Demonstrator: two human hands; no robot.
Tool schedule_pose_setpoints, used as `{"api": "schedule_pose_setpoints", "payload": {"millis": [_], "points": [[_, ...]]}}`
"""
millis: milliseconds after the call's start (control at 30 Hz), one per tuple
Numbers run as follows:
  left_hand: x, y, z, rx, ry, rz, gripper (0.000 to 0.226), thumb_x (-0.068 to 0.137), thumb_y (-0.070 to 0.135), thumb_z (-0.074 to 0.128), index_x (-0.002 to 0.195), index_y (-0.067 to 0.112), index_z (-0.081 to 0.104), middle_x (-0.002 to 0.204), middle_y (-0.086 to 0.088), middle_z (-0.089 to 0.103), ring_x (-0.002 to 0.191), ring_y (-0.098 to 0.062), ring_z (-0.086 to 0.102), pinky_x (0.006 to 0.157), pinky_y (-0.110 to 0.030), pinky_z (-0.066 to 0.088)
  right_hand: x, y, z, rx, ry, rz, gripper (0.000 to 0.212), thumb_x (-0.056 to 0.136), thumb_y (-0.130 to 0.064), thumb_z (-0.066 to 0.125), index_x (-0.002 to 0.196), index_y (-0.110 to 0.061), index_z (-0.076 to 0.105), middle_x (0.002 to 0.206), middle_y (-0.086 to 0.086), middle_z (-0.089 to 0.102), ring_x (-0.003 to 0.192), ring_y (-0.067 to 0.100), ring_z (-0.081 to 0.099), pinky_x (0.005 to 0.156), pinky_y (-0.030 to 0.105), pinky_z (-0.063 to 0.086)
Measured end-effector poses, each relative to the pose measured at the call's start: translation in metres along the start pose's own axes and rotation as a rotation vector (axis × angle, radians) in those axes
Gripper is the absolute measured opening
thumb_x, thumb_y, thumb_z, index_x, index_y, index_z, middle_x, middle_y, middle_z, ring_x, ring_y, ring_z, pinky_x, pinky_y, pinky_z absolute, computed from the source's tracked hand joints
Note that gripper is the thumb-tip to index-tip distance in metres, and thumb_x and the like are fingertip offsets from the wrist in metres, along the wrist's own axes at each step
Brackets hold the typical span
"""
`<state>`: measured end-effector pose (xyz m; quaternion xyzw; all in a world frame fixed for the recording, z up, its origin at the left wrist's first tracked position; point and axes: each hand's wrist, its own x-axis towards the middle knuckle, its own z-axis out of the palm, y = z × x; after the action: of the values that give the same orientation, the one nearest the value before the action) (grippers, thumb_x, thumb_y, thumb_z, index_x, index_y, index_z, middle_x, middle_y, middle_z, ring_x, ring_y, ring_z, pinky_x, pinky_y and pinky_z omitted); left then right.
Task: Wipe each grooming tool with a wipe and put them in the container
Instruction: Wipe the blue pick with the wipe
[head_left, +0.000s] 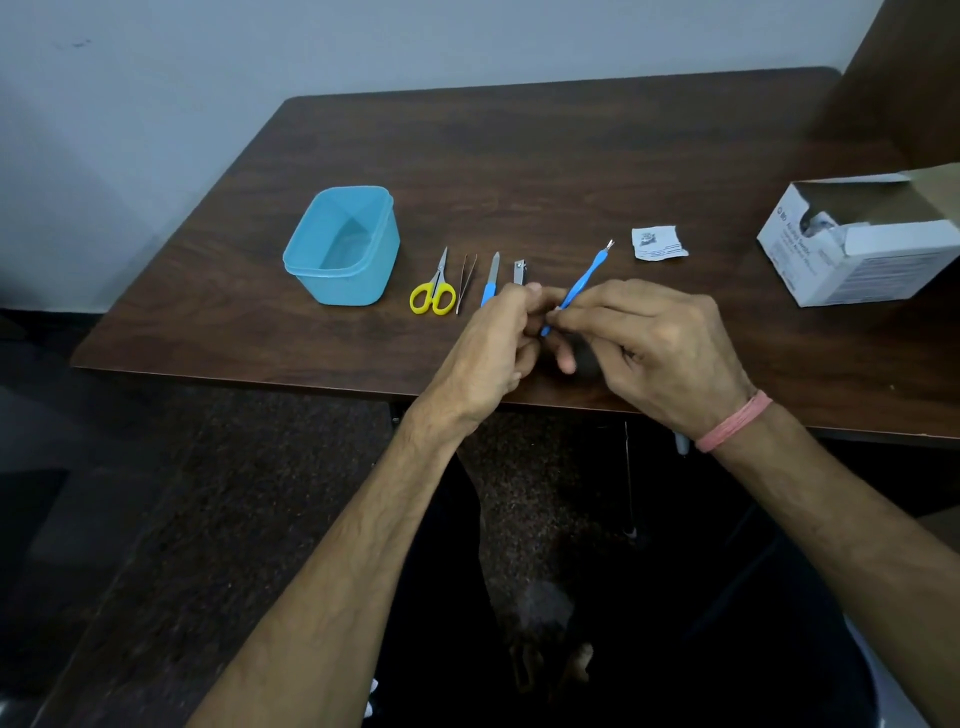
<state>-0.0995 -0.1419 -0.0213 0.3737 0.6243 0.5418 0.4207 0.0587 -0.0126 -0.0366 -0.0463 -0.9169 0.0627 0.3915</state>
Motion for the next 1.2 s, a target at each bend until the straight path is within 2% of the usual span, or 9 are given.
{"api": "schedule_pose_setpoints", "payload": {"millis": [100,233,367,500,600,733,933,1067,1200], "points": [[-0.001,0.000,0.000,0.005,0.039,0.002,0.055,0.110,0.047,0.028,0.120,0.022,0.076,0.076,-0.005,0.074,0.049,-0.011,0.031,0.041,-0.020,0.026,0.000,0.000,-0.001,-0.002,-0.028,-0.017,0.027,0.106,-0.004,0.062,0.116,-0.018,0.084,0.115,-0.003,0.079,0.089,0.026,0.074,0.066,0.047,0.061],[0.002,-0.002,-0.002,0.102,0.072,0.038,0.053,0.112,0.045,0.034,0.110,0.020,0.081,0.080,-0.041,0.063,0.046,-0.013,0.030,0.041,-0.023,0.024,-0.001,0.000,0.000,0.007,-0.054,-0.032,0.029,0.103,-0.003,0.064,0.118,-0.018,0.083,0.114,-0.002,0.078,0.089,0.026,0.072,0.063,0.047,0.060],[0.002,-0.002,0.003,0.108,0.139,0.069,0.039,0.119,0.014,0.043,0.093,0.005,0.071,0.058,0.003,0.060,0.046,-0.005,0.034,0.044,-0.018,0.024,-0.001,-0.002,0.000,-0.001,-0.057,-0.019,0.027,0.099,-0.002,0.064,0.113,-0.017,0.082,0.113,-0.002,0.077,0.089,0.026,0.071,0.062,0.045,0.059],[0.003,-0.002,0.003,0.137,0.124,0.093,0.036,0.119,0.012,0.046,0.098,-0.008,0.068,0.062,0.001,0.059,0.044,-0.002,0.044,0.045,-0.010,0.032,-0.001,-0.002,0.000,0.011,-0.055,-0.008,0.027,0.097,-0.001,0.065,0.111,-0.017,0.082,0.113,-0.003,0.077,0.091,0.025,0.072,0.064,0.045,0.060],[0.004,-0.002,0.003,0.137,0.128,0.087,0.034,0.118,0.016,0.049,0.093,0.006,0.070,0.062,-0.008,0.050,0.044,-0.004,0.034,0.042,-0.016,0.028,-0.001,-0.001,0.001,0.048,-0.045,0.038,0.025,0.097,-0.003,0.068,0.109,-0.018,0.084,0.114,-0.003,0.076,0.092,0.025,0.072,0.066,0.046,0.061],[0.007,-0.005,0.004,0.131,0.126,0.095,0.036,0.118,0.016,0.051,0.086,0.020,0.068,0.058,0.010,0.048,0.045,-0.004,0.034,0.044,-0.017,0.028,0.000,-0.002,0.001,0.094,-0.059,0.045,0.014,0.101,-0.014,0.073,0.104,-0.021,0.085,0.113,-0.002,0.074,0.091,0.022,0.071,0.066,0.045,0.061],[0.011,-0.011,0.004,0.092,0.160,0.162,0.024,0.116,0.027,0.061,0.108,0.011,0.077,0.093,-0.001,0.079,0.086,-0.013,0.070,0.084,-0.034,0.054,-0.001,-0.007,-0.001,0.007,-0.018,0.046,0.014,0.106,-0.015,0.069,0.110,-0.017,0.083,0.112,-0.002,0.074,0.092,0.020,0.074,0.061,0.043,0.059],[0.010,-0.010,0.005,0.146,0.236,0.188,0.024,0.118,0.021,0.058,0.117,0.003,0.074,0.064,0.018,0.068,0.052,0.005,0.057,0.058,-0.007,0.041,0.000,-0.008,-0.002,0.011,-0.007,0.093,0.017,0.110,-0.018,0.066,0.118,-0.018,0.080,0.113,-0.005,0.075,0.090,0.020,0.076,0.059,0.045,0.060],[0.008,-0.006,0.007,0.157,0.234,0.200,0.025,0.118,0.018,0.057,0.122,-0.002,0.071,0.051,0.023,0.058,0.043,0.006,0.052,0.049,-0.006,0.036,0.001,-0.008,-0.001,0.022,0.011,0.127,0.016,0.110,-0.019,0.067,0.120,-0.019,0.079,0.112,-0.006,0.076,0.083,0.016,0.074,0.058,0.043,0.059]]}}
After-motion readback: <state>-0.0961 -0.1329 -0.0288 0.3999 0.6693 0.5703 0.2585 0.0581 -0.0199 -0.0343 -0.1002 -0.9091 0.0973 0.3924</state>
